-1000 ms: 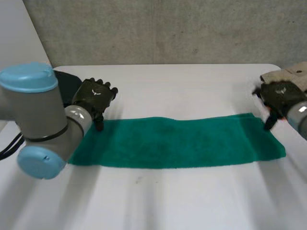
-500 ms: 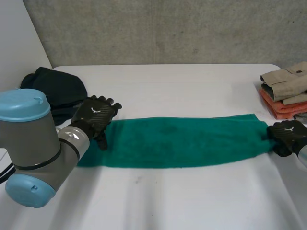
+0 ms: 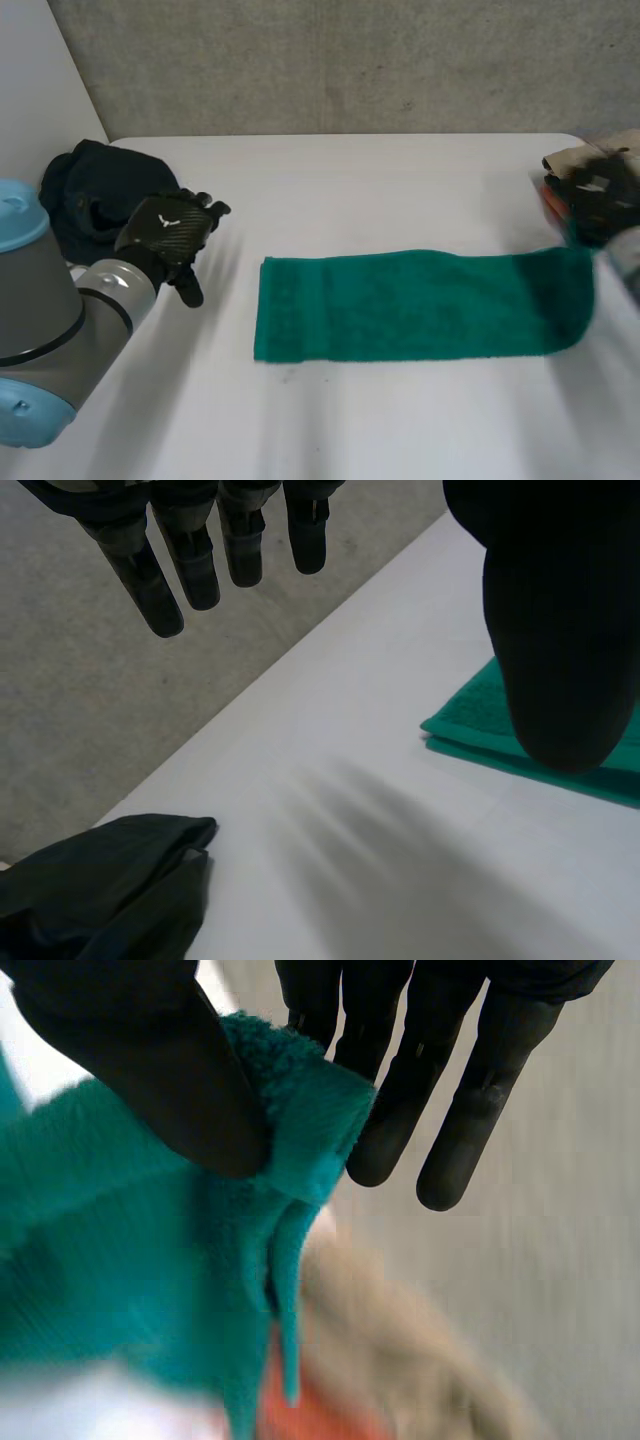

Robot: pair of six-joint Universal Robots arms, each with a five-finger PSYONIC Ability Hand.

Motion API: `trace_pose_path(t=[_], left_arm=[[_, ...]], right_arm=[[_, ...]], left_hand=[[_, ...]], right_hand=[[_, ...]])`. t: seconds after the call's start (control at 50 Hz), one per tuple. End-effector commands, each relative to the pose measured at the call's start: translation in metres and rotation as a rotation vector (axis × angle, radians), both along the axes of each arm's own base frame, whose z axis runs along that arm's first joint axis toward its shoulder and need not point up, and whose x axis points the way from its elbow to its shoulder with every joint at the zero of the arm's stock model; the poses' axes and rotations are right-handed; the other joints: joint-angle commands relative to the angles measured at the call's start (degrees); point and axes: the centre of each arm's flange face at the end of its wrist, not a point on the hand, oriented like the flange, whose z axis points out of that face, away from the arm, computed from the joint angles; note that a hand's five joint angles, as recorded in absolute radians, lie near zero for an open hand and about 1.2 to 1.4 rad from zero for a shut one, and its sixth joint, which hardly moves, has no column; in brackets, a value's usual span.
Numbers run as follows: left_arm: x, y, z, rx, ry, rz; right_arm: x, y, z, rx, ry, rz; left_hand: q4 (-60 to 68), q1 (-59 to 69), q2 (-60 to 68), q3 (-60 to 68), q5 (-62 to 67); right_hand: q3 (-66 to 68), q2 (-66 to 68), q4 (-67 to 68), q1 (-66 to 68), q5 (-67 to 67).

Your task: Fold the laundry.

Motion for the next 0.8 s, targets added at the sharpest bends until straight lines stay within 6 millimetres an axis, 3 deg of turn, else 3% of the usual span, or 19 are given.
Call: trace_pose_path(t=[0.02, 0.04, 0.06, 0.12, 0.14, 0.22, 0.26, 0.34, 0.4, 0.42, 0.48, 0.56, 0.8], left_arm=[[0.011, 0.003, 0.008, -0.002, 0.037, 0.032], [0.012, 0.004, 0.008, -0.002, 0.040, 0.032], [0.014, 0.006, 0.008, 0.002, 0.047, 0.034], [0.015, 0.008, 0.006, 0.012, 0.050, 0.034], [0.016, 0.009, 0.004, 0.020, 0.049, 0.030], [0.016, 0.011, 0.001, 0.032, 0.046, 0.026], [0.016, 0.012, 0.001, 0.032, 0.046, 0.023], [0.015, 0.010, 0.004, 0.021, 0.048, 0.022], [0.013, 0.009, 0.007, 0.009, 0.053, 0.016], [0.012, 0.010, 0.009, 0.003, 0.054, 0.009], [0.009, 0.011, 0.012, -0.008, 0.060, -0.002], [0.002, 0.015, 0.015, -0.017, 0.065, -0.026], [-0.024, 0.042, 0.004, 0.029, 0.043, -0.133]], right_arm=[[0.140, 0.097, 0.004, -0.113, -0.096, 0.576], [0.150, 0.106, -0.001, -0.110, -0.097, 0.621], [0.171, 0.127, -0.013, -0.095, -0.094, 0.707], [0.194, 0.151, -0.036, -0.058, -0.069, 0.786], [0.204, 0.162, -0.055, -0.021, -0.028, 0.814], [0.216, 0.178, -0.090, 0.059, 0.118, 0.802], [0.215, 0.176, -0.087, 0.075, 0.134, 0.766], [0.208, 0.160, -0.070, 0.114, 0.023, 0.664], [0.201, 0.151, -0.047, 0.135, -0.101, 0.616], [0.194, 0.145, -0.029, 0.148, -0.185, 0.592], [0.180, 0.135, -0.013, 0.191, -0.290, 0.543], [0.164, 0.127, -0.014, 0.299, -0.379, 0.484], [0.122, 0.107, -0.043, 0.489, -0.290, 0.324]], left_hand=[[-1.6, -0.8, -1.9, -2.1, -3.0], [-1.6, -0.8, -1.9, -2.1, -3.0], [-1.6, -0.8, -1.9, -2.1, -3.0], [-1.6, -0.8, -1.9, -2.1, -3.0], [-1.6, -0.8, -1.9, -2.1, -3.0], [-1.6, -0.8, -1.9, -2.1, -3.0], [-1.6, -0.8, -1.9, -2.1, -3.0], [-1.6, -0.8, -1.9, -2.1, -3.0], [-1.6, -0.8, -1.9, -2.1, -3.0], [-1.6, -0.8, -1.9, -2.1, -3.0], [-1.6, -0.8, -1.9, -2.1, -3.0], [-1.6, -0.8, -1.9, -2.1, -3.0], [-1.6, -0.8, -1.9, -2.1, -3.0]], right_hand=[[11.8, 12.7, 11.3, 18.6, 13.0], [11.8, 12.7, 11.3, 18.6, 13.0], [11.8, 12.7, 11.3, 18.6, 13.0], [11.8, 12.7, 11.3, 18.6, 13.0], [11.8, 12.7, 11.3, 18.6, 13.0], [11.8, 12.7, 11.3, 18.6, 13.0], [11.8, 12.7, 11.3, 18.6, 13.0], [-58.2, -57.3, -58.7, -51.4, -57.0], [-58.2, -57.3, -58.7, -51.4, -57.0], [-58.2, -57.3, -58.7, -51.4, -57.0], [-58.2, -57.3, -58.7, -51.4, -57.0], [-58.2, -57.3, -58.7, -51.4, -57.0], [-58.2, -57.3, -58.7, -51.4, -57.0]])
